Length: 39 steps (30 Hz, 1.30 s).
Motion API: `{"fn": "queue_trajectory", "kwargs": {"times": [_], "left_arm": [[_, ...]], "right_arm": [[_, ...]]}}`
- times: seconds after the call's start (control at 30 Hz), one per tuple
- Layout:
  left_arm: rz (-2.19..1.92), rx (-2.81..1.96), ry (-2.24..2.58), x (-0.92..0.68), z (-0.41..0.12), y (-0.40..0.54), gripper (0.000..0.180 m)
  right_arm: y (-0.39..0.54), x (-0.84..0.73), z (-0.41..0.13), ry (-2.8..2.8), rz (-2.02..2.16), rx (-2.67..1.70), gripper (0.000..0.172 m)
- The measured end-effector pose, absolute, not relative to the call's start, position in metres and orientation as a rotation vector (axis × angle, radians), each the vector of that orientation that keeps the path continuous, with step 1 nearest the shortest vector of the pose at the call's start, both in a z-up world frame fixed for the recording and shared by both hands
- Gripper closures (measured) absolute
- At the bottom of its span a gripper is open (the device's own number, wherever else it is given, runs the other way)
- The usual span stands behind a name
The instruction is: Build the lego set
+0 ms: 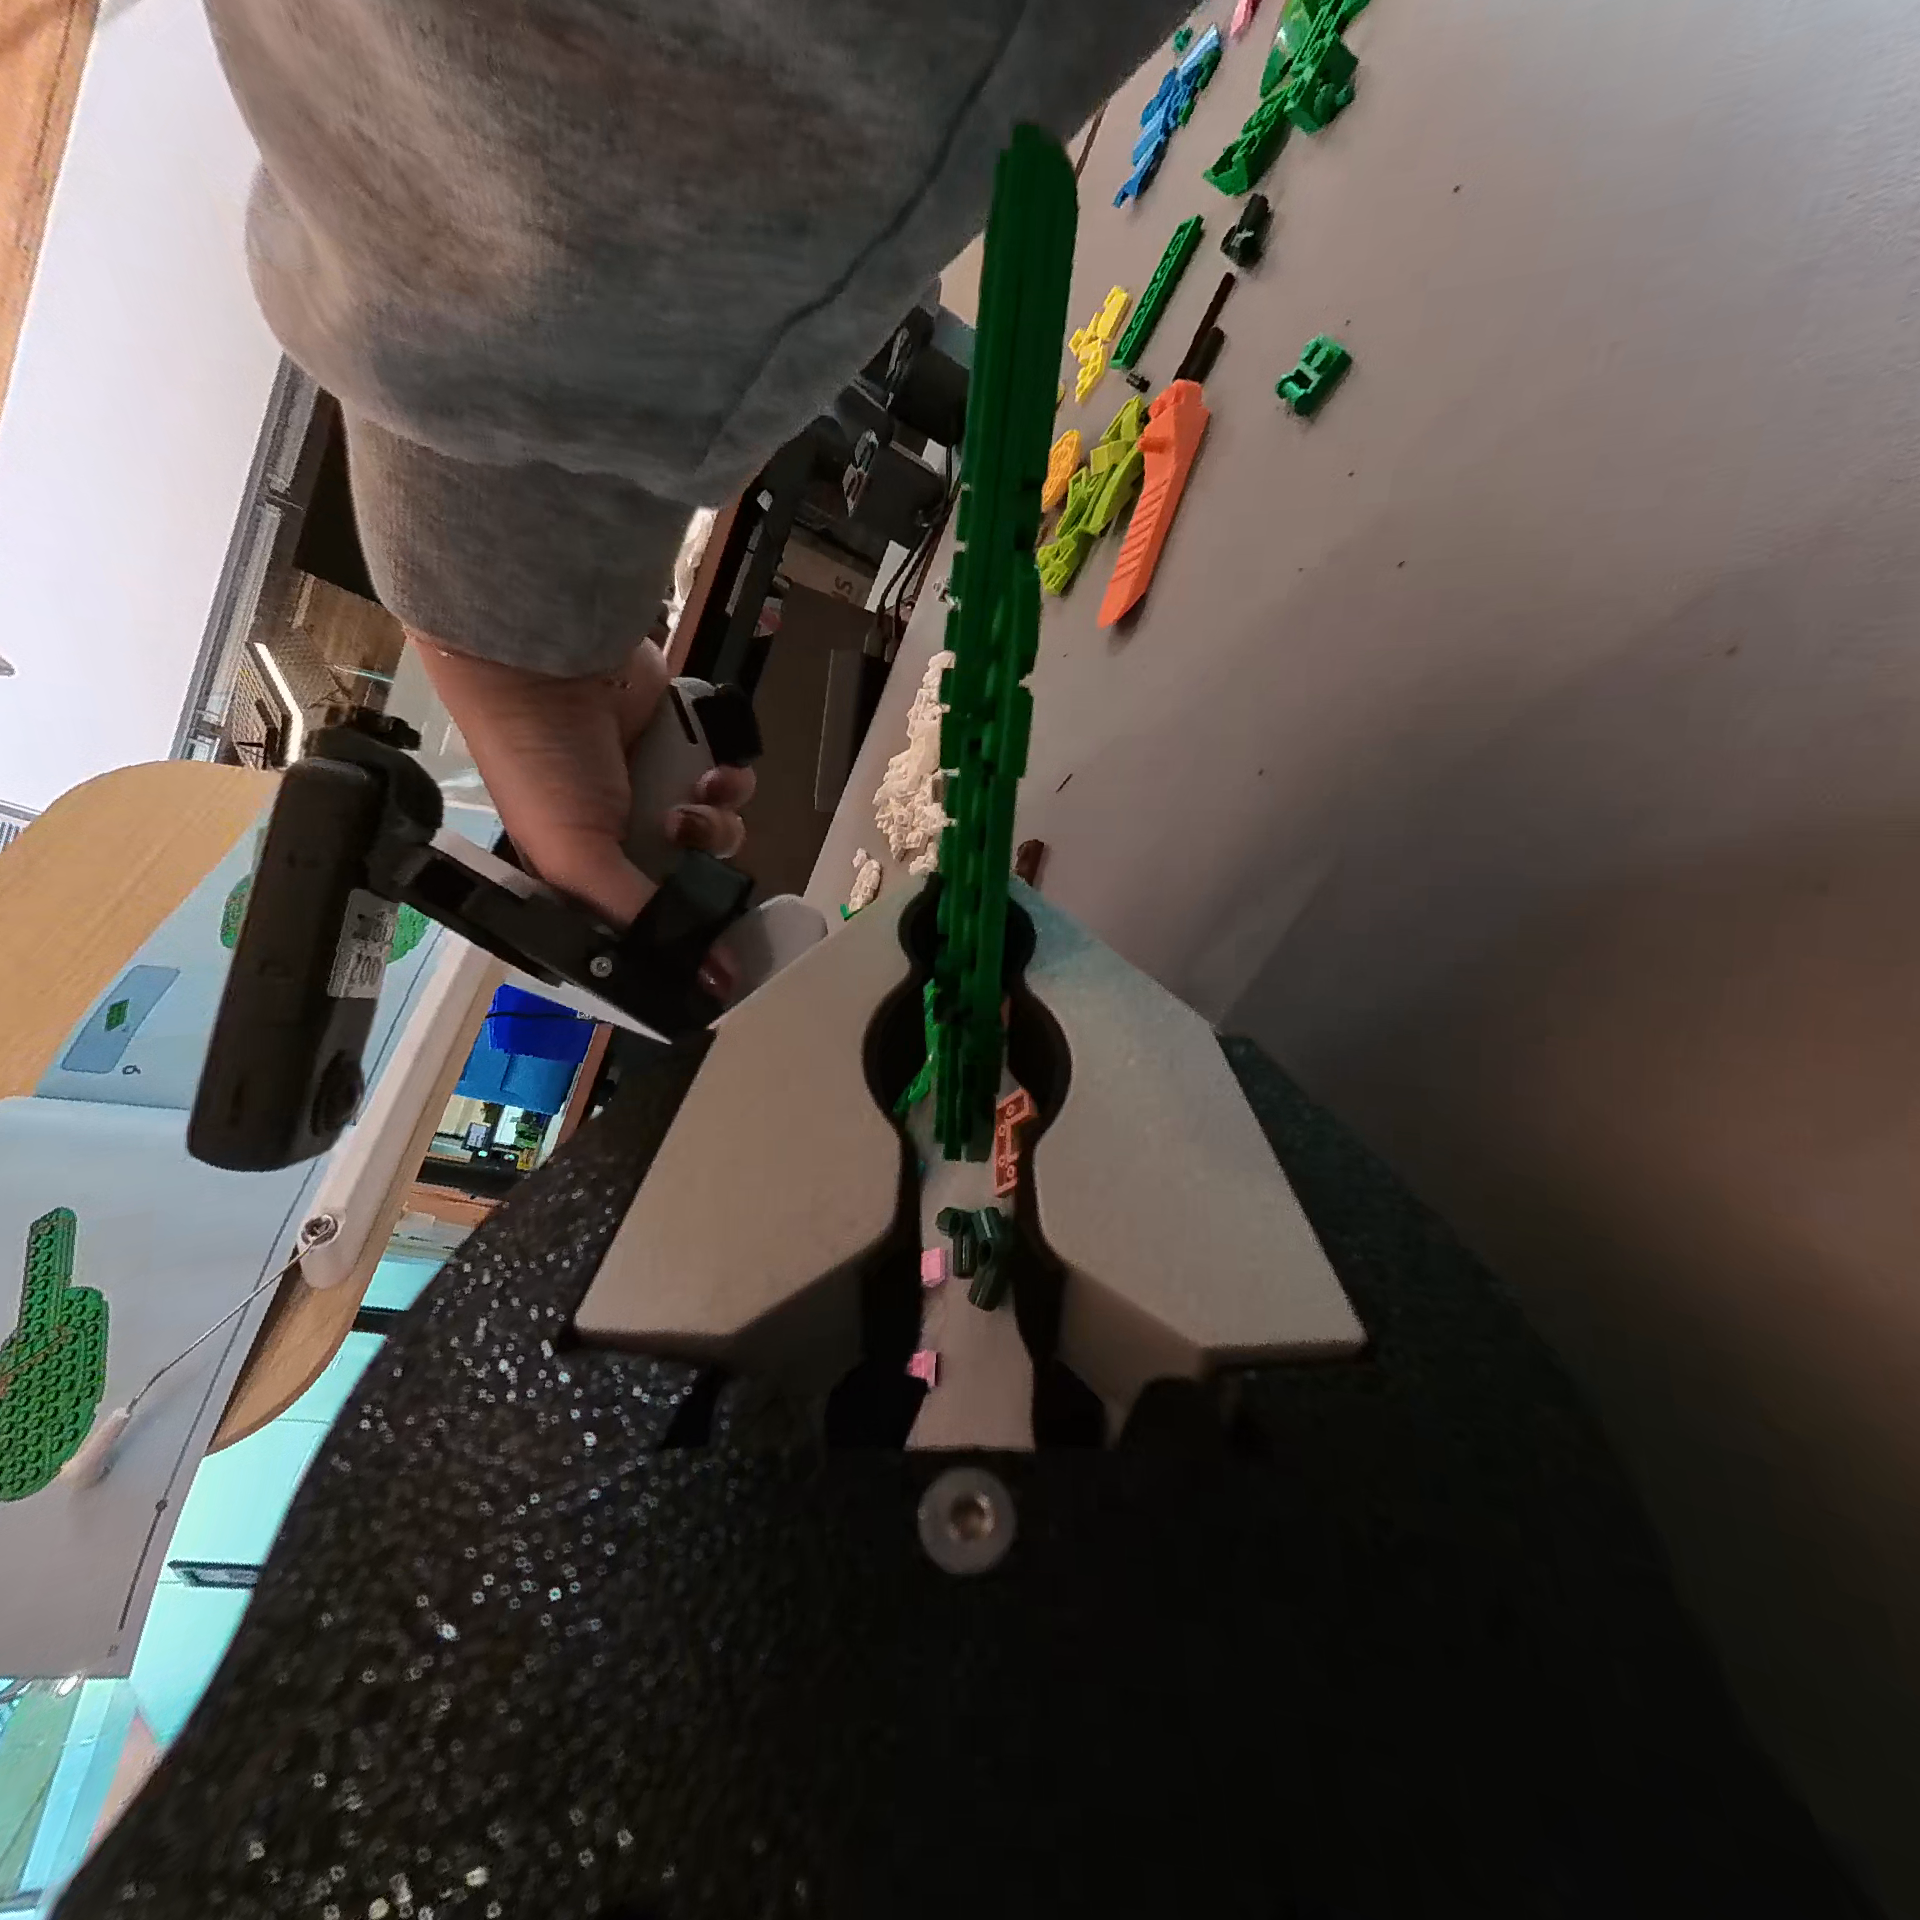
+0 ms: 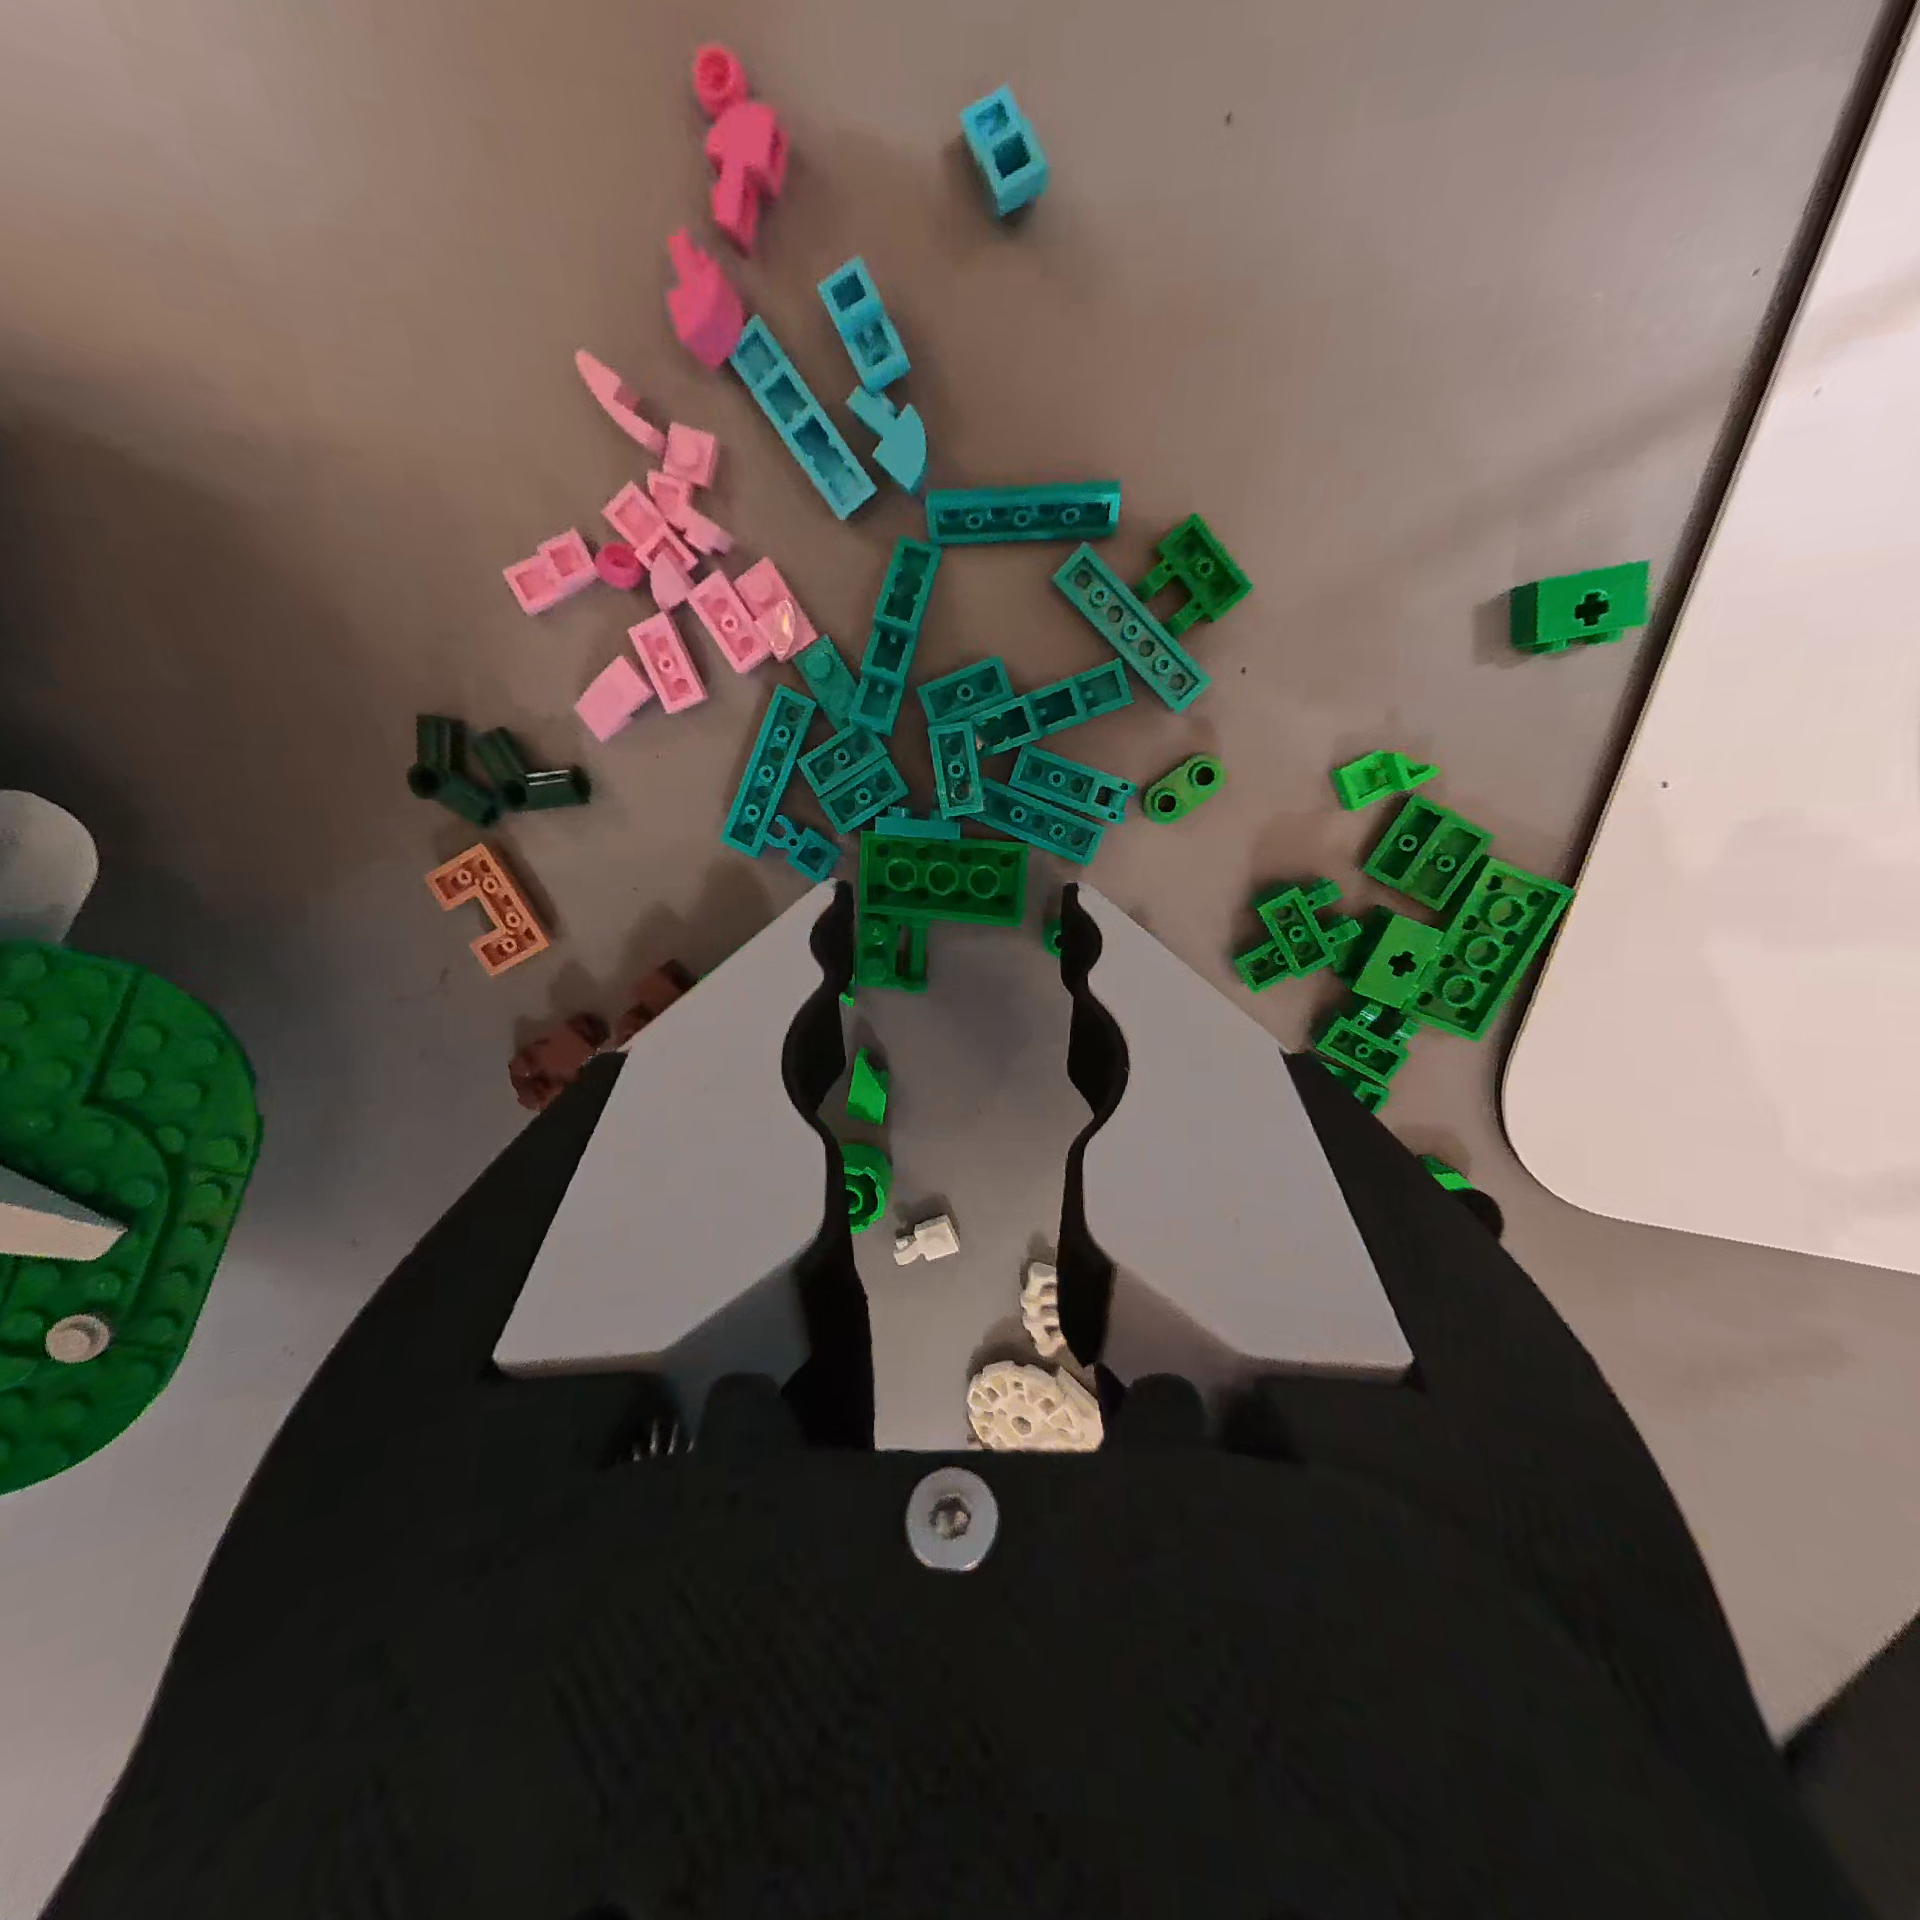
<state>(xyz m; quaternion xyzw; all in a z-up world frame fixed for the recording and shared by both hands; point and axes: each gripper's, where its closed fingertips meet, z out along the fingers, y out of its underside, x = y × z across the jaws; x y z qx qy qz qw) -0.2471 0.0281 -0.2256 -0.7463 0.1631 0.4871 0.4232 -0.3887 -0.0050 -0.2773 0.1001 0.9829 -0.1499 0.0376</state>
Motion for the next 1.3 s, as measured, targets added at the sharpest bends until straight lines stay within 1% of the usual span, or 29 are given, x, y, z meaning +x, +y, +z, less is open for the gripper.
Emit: {"fn": "queue_trajectory", "kwargs": {"times": [0.1,0.13,0.33,0.47,0.57,0.63,0.73,0.83,0.93,1.0,1.13,1.2,1.3], "left_arm": [[1.218,-1.868,0.408,-0.247,-0.226,0.028,0.174],[1.218,-1.869,0.410,-0.247,-0.226,0.028,0.174],[1.220,-1.876,0.415,-0.247,-0.227,0.028,0.174],[1.214,-1.899,0.404,-0.249,-0.230,0.027,0.174],[1.195,-1.936,0.346,-0.255,-0.232,0.023,0.175],[1.176,-1.966,0.300,-0.260,-0.235,0.020,0.175],[1.162,-2.022,0.236,-0.268,-0.241,0.015,0.175],[1.151,-2.078,0.186,-0.274,-0.248,0.011,0.175],[1.150,-2.103,0.143,-0.278,-0.251,0.008,0.175],[1.152,-2.107,0.120,-0.280,-0.250,0.007,0.175],[1.152,-2.113,0.127,-0.280,-0.251,0.007,0.175],[1.157,-2.113,0.141,-0.280,-0.252,0.007,0.175],[1.163,-2.114,0.149,-0.279,-0.252,0.008,0.175]], "right_arm": [[-0.006,-0.391,-0.280,3.036,-0.438,0.288,0.137],[-0.007,-0.391,-0.281,3.049,-0.422,0.275,0.140],[-0.004,-0.387,-0.271,3.235,-0.410,0.120,0.141],[0.002,-0.367,-0.234,3.471,-0.586,-0.149,0.141],[0.014,-0.337,-0.195,3.673,-0.718,-0.515,0.141],[0.033,-0.317,-0.172,3.853,-0.596,-0.787,0.141],[0.071,-0.276,-0.161,3.997,-0.139,-1.100,0.140],[0.106,-0.232,-0.185,3.913,0.368,-1.348,0.141],[0.140,-0.200,-0.222,3.593,0.989,-1.633,0.141],[0.153,-0.185,-0.240,3.378,1.200,-1.793,0.141],[0.152,-0.164,-0.259,3.129,1.240,-2.044,0.141],[0.146,-0.152,-0.267,3.076,1.105,-2.087,0.141],[0.138,-0.132,-0.277,3.137,0.800,-1.964,0.137]]}}
